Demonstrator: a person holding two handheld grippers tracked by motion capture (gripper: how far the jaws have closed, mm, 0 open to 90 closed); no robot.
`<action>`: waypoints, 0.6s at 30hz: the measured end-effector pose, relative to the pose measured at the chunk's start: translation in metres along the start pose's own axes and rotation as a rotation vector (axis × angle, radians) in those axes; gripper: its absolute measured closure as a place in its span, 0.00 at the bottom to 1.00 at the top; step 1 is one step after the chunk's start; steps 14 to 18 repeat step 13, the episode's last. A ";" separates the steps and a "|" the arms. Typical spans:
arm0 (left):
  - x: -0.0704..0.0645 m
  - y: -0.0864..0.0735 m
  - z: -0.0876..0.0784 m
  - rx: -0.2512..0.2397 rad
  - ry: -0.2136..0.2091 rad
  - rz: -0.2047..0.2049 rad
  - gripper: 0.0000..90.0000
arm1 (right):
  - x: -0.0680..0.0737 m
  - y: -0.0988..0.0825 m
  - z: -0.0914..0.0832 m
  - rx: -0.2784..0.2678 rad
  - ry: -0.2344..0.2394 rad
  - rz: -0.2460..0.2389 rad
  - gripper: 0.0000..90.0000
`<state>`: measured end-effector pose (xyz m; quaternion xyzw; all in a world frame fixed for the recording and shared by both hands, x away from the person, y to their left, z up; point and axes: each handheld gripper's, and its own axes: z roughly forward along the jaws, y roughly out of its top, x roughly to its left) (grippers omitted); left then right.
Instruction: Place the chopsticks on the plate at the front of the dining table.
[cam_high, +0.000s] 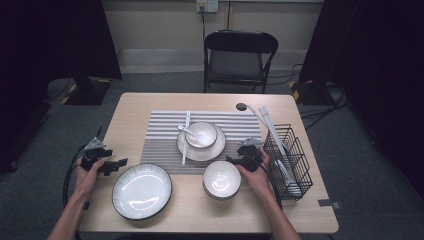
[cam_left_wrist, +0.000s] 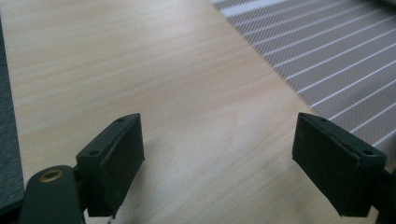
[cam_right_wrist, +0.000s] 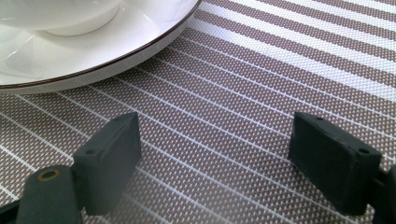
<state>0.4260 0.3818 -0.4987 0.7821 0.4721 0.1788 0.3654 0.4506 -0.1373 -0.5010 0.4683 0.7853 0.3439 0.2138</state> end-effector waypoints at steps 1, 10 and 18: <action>0.000 0.000 0.000 0.000 0.000 0.000 0.19 | 0.000 0.000 0.000 0.000 0.000 0.000 0.18; -0.003 -0.001 0.006 0.010 0.046 0.043 0.14 | 0.000 0.000 0.000 0.000 0.000 0.000 0.18; -0.003 -0.001 0.006 0.010 0.046 0.042 0.14 | 0.000 0.000 0.000 0.000 0.000 0.000 0.18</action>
